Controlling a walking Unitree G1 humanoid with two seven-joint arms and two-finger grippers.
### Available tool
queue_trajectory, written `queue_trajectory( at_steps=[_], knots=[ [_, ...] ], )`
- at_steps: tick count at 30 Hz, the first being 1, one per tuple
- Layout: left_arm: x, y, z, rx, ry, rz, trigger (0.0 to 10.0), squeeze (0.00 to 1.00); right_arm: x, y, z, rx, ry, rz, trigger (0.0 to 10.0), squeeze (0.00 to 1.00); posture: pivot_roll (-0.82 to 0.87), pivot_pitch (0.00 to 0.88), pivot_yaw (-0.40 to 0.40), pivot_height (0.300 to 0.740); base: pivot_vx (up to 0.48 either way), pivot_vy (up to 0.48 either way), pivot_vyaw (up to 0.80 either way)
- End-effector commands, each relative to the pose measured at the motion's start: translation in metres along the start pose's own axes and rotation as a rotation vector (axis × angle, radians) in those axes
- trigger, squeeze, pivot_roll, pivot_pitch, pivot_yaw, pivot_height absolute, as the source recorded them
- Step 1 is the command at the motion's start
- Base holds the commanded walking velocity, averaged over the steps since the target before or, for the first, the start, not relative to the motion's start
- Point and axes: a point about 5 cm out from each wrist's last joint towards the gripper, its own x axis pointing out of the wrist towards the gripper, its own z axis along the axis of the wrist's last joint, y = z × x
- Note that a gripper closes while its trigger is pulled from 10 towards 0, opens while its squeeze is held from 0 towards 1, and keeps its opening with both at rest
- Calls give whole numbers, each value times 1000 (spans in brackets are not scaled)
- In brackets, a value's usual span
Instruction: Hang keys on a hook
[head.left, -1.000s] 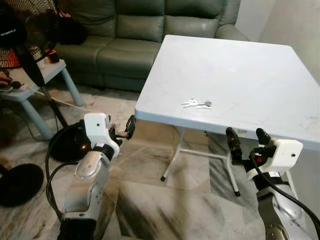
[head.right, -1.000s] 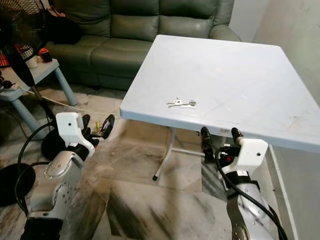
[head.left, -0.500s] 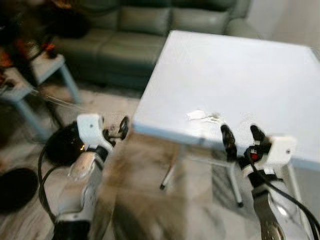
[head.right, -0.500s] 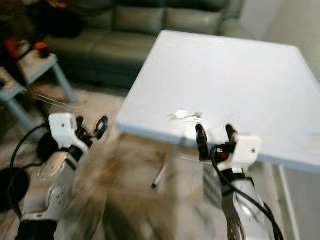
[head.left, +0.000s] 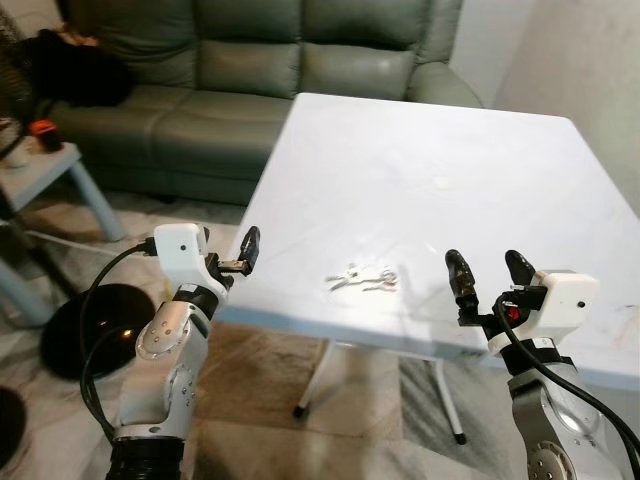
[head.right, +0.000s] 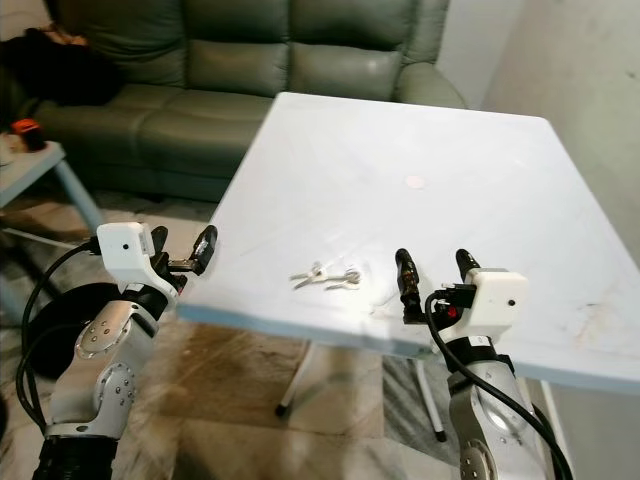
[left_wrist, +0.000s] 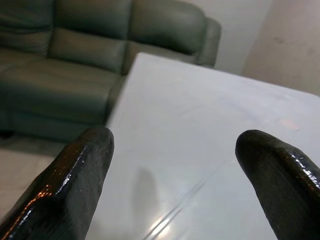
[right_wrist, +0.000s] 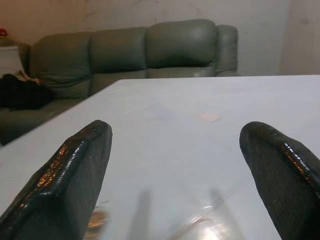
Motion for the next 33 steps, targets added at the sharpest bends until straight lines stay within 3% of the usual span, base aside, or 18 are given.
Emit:
queue_trajectory(
  at_steps=[1,5,15,23,33],
  knots=[
    [1,-6,2,9,-17,-11,10000,0,0,-3,1,-9,3,-4,10000,0,94,46,-22,740,0,0,0],
    [-2,-20,-4,0,-12,-57,10000,0,3,3,4,-37,44,131,10000,0,93,42,-29,740,0,0,0],
    [-9,-32,-7,11,-31,-125,10000,0,6,22,8,-50,122,302,10000,0,96,53,-41,740,0,0,0],
    [-17,-40,-15,8,2,-164,10000,0,9,31,5,-42,168,329,10000,0,101,65,-46,740,0,0,0],
    [-15,-37,-15,-20,9,-142,10000,0,12,36,8,-39,116,303,10000,0,100,70,-46,740,0,0,0]
  ],
)
